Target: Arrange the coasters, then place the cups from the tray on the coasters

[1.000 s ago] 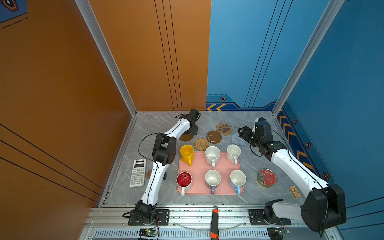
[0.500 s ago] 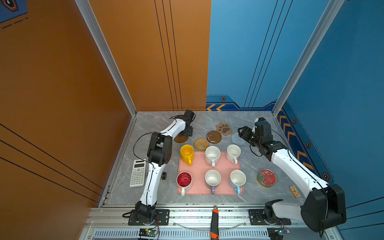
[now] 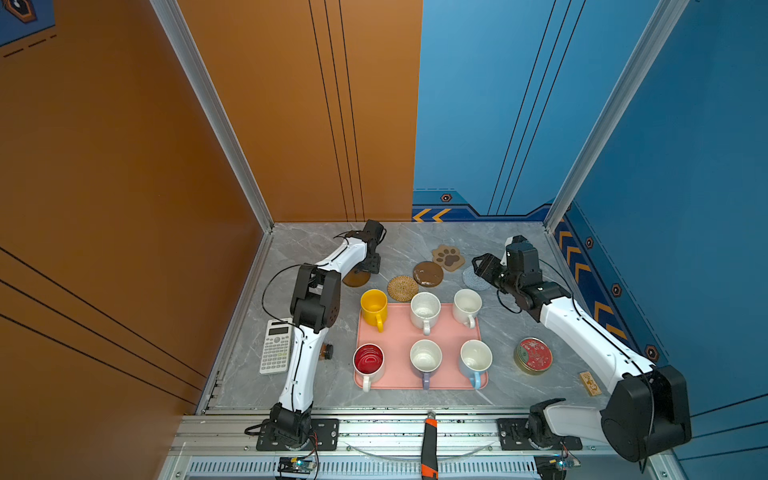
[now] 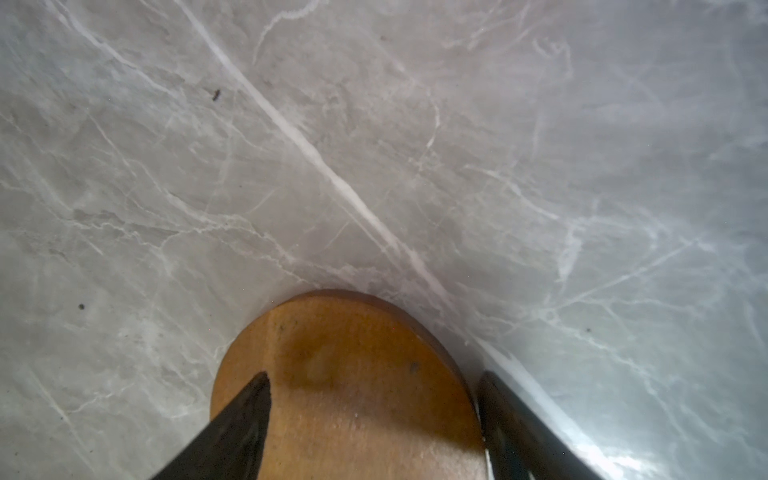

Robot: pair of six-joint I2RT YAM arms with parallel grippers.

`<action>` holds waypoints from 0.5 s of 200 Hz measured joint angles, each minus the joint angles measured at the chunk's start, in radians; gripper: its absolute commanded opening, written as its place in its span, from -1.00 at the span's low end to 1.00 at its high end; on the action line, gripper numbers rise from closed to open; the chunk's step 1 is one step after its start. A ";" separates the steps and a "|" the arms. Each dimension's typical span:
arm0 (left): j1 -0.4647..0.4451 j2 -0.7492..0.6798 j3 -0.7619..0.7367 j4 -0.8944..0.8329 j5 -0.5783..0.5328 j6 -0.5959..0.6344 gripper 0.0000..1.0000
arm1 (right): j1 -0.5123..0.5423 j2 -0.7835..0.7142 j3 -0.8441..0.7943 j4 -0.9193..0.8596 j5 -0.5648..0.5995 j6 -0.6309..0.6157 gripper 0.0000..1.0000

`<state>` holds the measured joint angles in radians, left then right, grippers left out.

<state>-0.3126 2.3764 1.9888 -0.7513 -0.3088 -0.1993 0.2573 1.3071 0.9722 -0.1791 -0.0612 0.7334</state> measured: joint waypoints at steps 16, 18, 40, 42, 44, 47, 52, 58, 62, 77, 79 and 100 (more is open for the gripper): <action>0.009 0.000 0.000 0.000 -0.006 0.006 0.58 | 0.001 0.000 0.000 0.000 0.000 0.000 0.26; 0.011 0.000 0.000 0.000 -0.006 0.009 0.59 | 0.001 0.000 0.000 0.000 0.000 0.000 0.26; 0.025 -0.002 -0.002 0.000 -0.010 0.019 0.59 | 0.001 0.000 0.000 0.000 0.000 0.000 0.26; 0.025 -0.002 -0.002 0.000 -0.011 0.020 0.59 | 0.001 0.000 0.000 0.000 0.000 0.000 0.26; 0.026 -0.002 -0.003 0.000 -0.011 0.020 0.59 | 0.001 0.000 0.000 0.000 0.000 0.000 0.27; 0.028 -0.002 -0.003 0.000 -0.014 0.022 0.59 | 0.002 0.000 0.000 0.000 0.000 0.000 0.26; 0.030 -0.002 -0.003 0.000 -0.014 0.023 0.59 | 0.002 0.000 0.000 0.000 0.000 0.000 0.26; 0.032 -0.003 -0.003 0.000 -0.014 0.025 0.59 | 0.002 0.000 0.000 0.000 0.000 0.000 0.26; 0.032 -0.003 -0.003 0.000 -0.015 0.026 0.59 | 0.002 0.000 0.000 0.000 0.000 0.000 0.26; 0.033 -0.003 -0.003 0.000 -0.017 0.027 0.59 | 0.003 0.000 0.000 0.000 0.000 0.000 0.26; 0.033 -0.003 -0.003 0.000 -0.017 0.027 0.59 | 0.003 0.000 0.000 0.000 0.000 0.000 0.26; 0.033 -0.003 -0.002 -0.001 -0.021 0.027 0.60 | 0.006 0.000 0.001 0.000 0.000 0.000 0.27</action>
<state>-0.2798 2.3730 1.9865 -0.7525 -0.3294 -0.1722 0.2630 1.3075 0.9730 -0.1791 -0.0612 0.7334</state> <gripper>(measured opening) 0.796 0.632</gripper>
